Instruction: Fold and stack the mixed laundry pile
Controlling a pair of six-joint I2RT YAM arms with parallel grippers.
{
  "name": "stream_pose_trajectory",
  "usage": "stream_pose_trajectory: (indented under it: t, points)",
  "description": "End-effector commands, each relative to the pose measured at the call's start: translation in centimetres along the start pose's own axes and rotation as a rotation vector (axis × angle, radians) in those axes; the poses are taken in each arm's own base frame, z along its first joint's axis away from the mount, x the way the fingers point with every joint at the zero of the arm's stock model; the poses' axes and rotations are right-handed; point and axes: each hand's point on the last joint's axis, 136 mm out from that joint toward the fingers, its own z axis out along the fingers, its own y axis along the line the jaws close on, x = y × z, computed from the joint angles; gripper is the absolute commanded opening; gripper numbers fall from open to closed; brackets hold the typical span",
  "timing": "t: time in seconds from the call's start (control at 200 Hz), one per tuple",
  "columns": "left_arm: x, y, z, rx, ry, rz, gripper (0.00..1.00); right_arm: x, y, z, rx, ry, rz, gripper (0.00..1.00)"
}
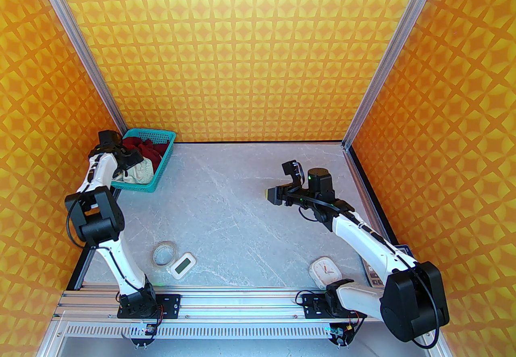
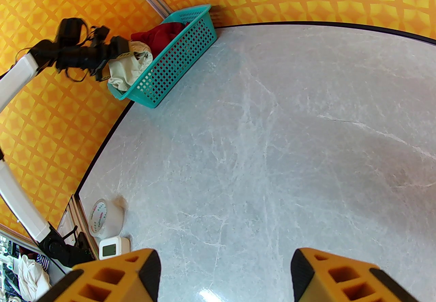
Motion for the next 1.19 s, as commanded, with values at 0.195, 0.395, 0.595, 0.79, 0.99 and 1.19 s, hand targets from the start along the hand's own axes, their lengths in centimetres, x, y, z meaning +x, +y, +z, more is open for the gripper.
stream_pose_trajectory:
  t: [0.195,0.395,0.595,0.79,0.99,1.19]
  points:
    - [-2.3,-2.1,-1.8,0.099,-0.114,-0.041,0.06,-1.2,-0.5,-0.1,0.065,-0.011,-0.004,0.55]
    - [-6.0,-5.7,-12.0,0.302,-0.34,0.01,0.0,-2.7,-1.4,-1.4,0.172,-0.05,0.002,0.6]
    - [-5.4,-13.2,-26.3,0.577,-0.55,0.183,0.0,-4.7,-2.2,-4.0,0.308,-0.147,-0.001,0.74]
    - [2.0,-22.7,-39.8,0.927,-0.675,0.412,0.0,-5.7,-2.3,-5.8,0.386,-0.157,0.026,0.81]
    - [10.8,-28.6,-43.9,1.215,-0.559,0.483,0.0,-5.5,-2.8,-7.5,0.463,-0.157,0.062,0.86]
    - [19.3,-30.9,-35.9,1.195,-0.257,0.485,0.0,-3.7,-3.6,-7.0,0.472,-0.121,0.1,0.86]
